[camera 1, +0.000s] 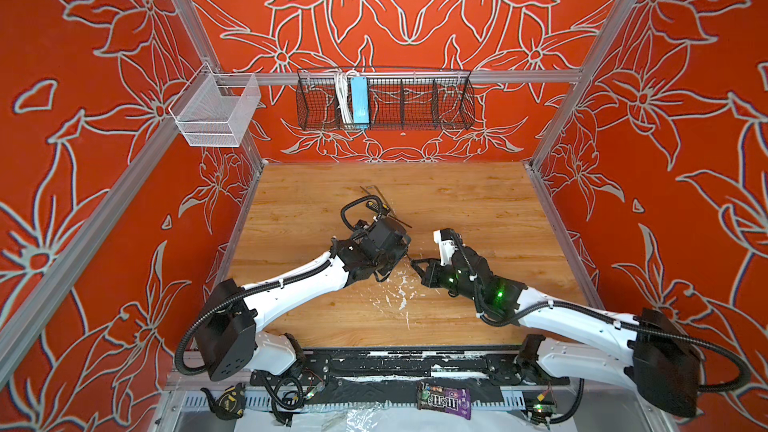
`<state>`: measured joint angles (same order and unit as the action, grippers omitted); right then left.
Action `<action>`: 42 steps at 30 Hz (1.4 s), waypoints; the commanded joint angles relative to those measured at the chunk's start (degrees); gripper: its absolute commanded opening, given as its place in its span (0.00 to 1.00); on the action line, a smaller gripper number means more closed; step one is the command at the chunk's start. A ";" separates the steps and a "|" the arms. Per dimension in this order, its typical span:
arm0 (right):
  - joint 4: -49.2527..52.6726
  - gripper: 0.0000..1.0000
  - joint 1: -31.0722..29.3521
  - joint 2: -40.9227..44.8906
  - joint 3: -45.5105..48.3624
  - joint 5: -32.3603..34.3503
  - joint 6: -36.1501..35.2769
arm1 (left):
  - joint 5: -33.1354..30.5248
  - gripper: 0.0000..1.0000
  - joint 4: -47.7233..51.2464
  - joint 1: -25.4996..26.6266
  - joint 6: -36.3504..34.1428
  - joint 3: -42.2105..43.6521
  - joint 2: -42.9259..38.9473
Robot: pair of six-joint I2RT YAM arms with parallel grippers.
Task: Unlock with the key
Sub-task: 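Insert the silver key into the dark padlock's keyhole with the right gripper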
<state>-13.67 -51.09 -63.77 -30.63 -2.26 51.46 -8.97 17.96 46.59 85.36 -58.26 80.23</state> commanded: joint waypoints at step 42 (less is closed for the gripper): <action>4.73 0.00 -0.15 -4.44 -13.40 0.83 -0.37 | 3.32 0.00 -5.77 4.82 0.92 -0.19 -3.84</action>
<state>-5.43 -51.11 -67.88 -40.75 -0.71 51.00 -11.27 13.67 49.23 87.15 -56.36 77.12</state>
